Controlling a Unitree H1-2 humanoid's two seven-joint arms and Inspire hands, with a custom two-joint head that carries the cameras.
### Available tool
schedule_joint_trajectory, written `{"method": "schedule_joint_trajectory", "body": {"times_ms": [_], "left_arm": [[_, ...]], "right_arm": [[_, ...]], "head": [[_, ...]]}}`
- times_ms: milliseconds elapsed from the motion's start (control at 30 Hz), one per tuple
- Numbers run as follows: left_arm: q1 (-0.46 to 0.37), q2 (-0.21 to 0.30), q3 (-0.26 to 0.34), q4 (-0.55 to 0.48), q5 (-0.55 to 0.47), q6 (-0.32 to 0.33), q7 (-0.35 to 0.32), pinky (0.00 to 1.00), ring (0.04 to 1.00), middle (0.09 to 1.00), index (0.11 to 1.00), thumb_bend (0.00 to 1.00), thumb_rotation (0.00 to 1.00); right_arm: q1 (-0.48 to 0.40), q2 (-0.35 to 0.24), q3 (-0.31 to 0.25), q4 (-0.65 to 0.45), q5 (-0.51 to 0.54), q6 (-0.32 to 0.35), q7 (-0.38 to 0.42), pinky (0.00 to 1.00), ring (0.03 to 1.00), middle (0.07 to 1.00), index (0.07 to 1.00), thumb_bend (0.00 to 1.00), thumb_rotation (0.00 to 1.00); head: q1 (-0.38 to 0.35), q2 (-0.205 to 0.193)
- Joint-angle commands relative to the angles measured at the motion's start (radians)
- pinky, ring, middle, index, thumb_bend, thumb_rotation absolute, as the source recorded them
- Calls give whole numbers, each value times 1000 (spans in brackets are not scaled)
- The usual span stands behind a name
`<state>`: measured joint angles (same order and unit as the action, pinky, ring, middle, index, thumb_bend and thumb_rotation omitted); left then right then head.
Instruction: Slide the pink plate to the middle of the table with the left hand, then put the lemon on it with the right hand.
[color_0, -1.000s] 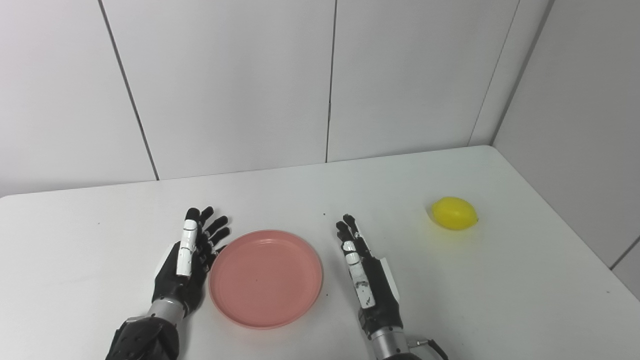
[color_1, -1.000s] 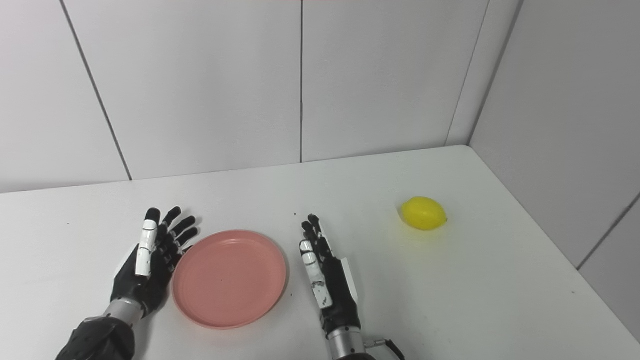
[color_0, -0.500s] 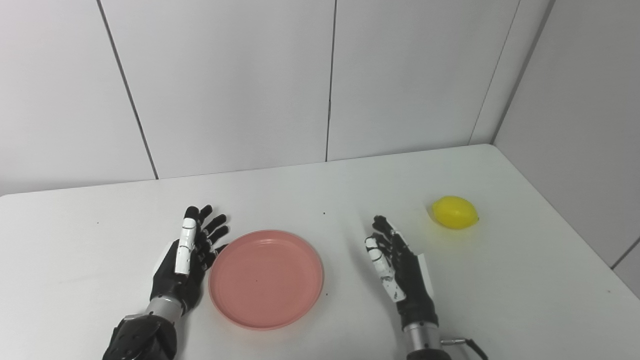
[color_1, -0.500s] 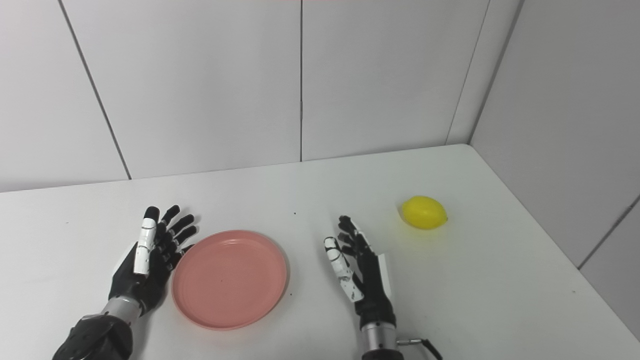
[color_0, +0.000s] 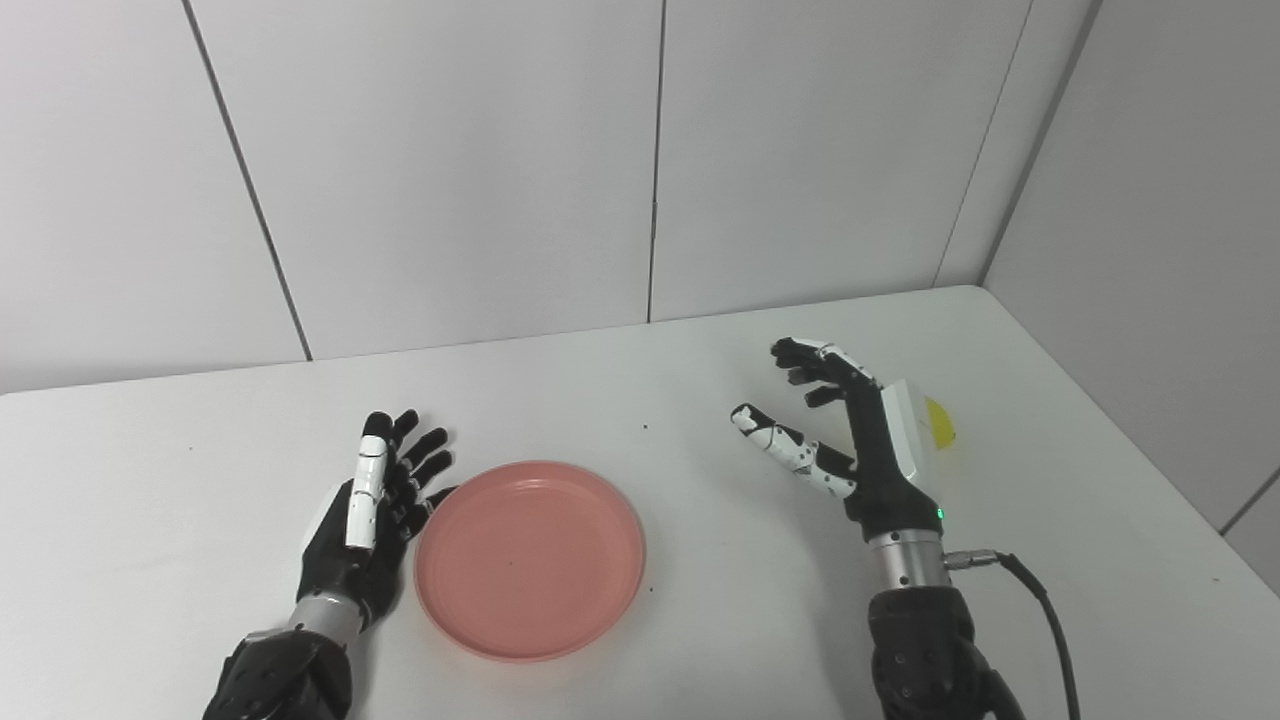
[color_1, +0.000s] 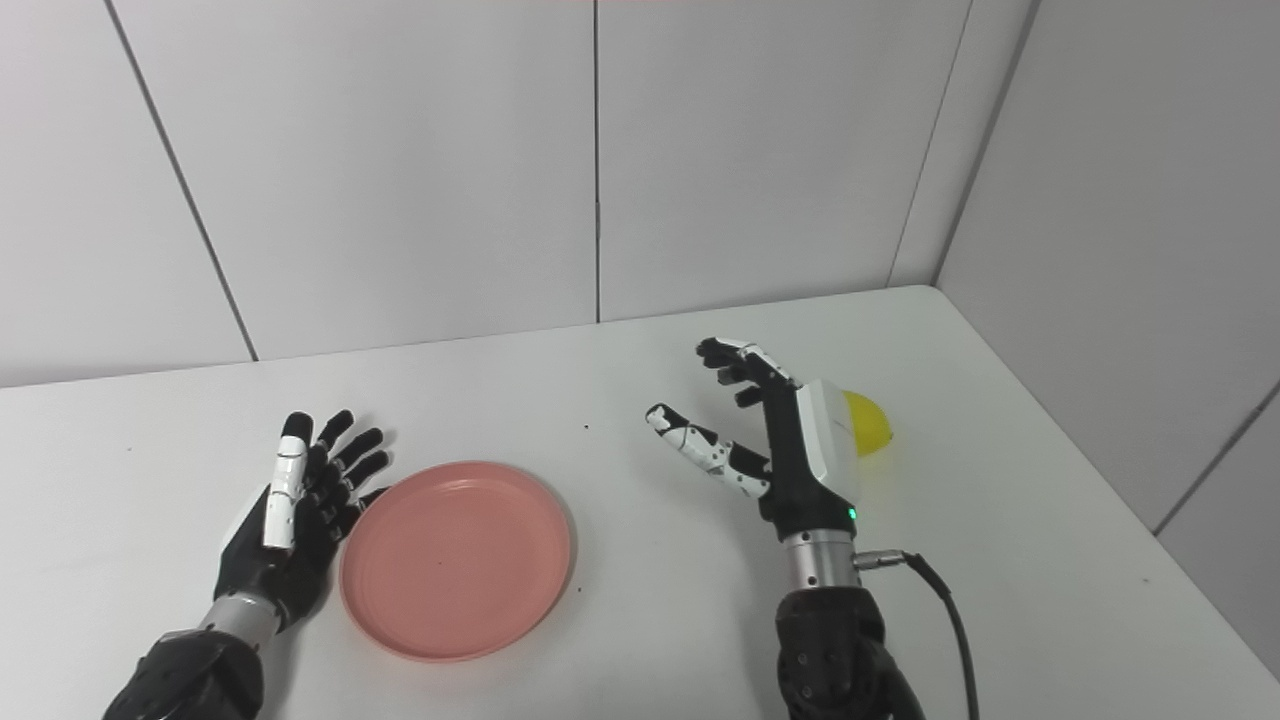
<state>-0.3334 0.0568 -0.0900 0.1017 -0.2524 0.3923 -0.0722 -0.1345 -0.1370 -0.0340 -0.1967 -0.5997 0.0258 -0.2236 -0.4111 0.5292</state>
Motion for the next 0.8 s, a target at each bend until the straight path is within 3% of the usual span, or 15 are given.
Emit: {"method": "schedule_joint_trajectory", "body": {"times_ms": [0, 200, 400, 767], "left_arm": [[35, 2, -1, 49, 5, 77, 5, 979, 923, 922, 971, 669, 1000], [33, -1, -1, 54, 14, 76, 5, 967, 918, 911, 968, 669, 1000], [31, 3, -3, 54, 16, 76, 0, 976, 922, 915, 971, 670, 1000], [32, 1, -5, 51, 15, 76, 3, 975, 923, 911, 969, 662, 1000]], "right_arm": [[-51, -39, 0, -29, -46, -30, -19, 555, 630, 669, 667, 890, 708], [-99, -152, 19, -2, -188, -51, -41, 532, 592, 634, 636, 894, 661], [-144, -275, 35, 32, -350, 2, -11, 532, 579, 622, 643, 928, 671], [-164, -400, 33, 149, -443, 13, -14, 510, 549, 595, 619, 928, 629]], "head": [[1, 2], [3, -2], [5, -4], [5, -9]]}}
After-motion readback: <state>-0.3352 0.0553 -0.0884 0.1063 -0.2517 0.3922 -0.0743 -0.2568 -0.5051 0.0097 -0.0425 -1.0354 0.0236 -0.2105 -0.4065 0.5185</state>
